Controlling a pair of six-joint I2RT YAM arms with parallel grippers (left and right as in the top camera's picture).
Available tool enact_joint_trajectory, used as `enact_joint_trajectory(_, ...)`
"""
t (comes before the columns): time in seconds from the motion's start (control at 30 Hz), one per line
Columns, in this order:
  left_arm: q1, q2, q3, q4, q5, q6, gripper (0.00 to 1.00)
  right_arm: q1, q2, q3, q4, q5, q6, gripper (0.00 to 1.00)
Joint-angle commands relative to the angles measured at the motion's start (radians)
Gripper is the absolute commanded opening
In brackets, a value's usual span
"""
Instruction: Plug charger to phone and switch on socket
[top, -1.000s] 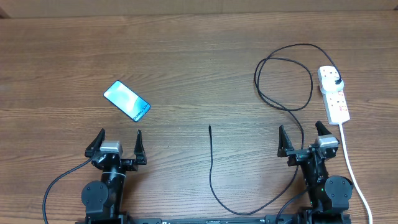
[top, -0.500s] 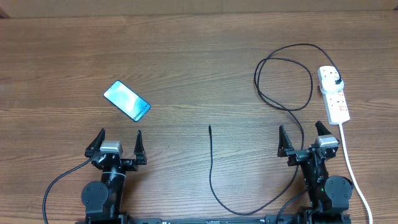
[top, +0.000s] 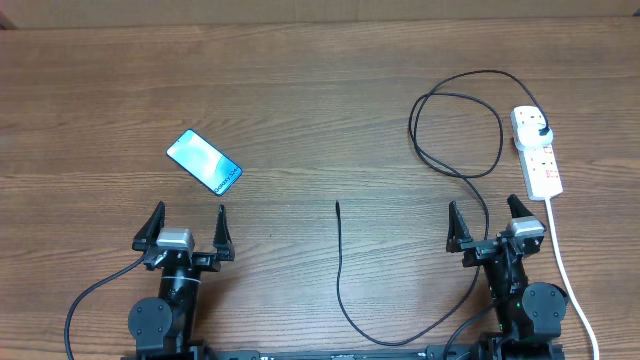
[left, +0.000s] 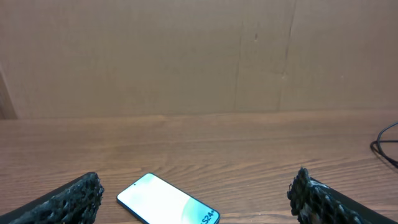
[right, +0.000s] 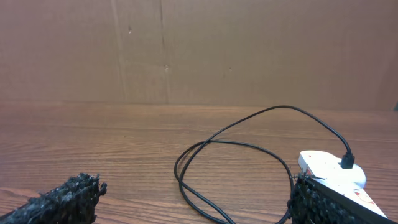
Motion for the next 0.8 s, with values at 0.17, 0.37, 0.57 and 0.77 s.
enact_joint_trajectory(0.17,0.010,-0.008,0.012,-0.013,0.061,-0.055,0.99,0.005,-0.012,-0.011,0.005,-0.008,-0.002,1.00)
enact_joint_trajectory(0.37,0.010,0.004,0.153,-0.186,0.019,-0.067,1.00,0.005,-0.012,-0.011,0.005,-0.008,-0.002,1.00)
enact_joint_trajectory(0.57,0.010,0.105,0.284,-0.267,-0.025,-0.064,1.00,0.005,-0.012,-0.011,0.005,-0.008,-0.002,1.00)
enact_joint_trajectory(0.77,0.010,0.346,0.447,-0.304,-0.024,-0.096,1.00,0.005,-0.012,-0.011,0.005,-0.008,-0.002,1.00)
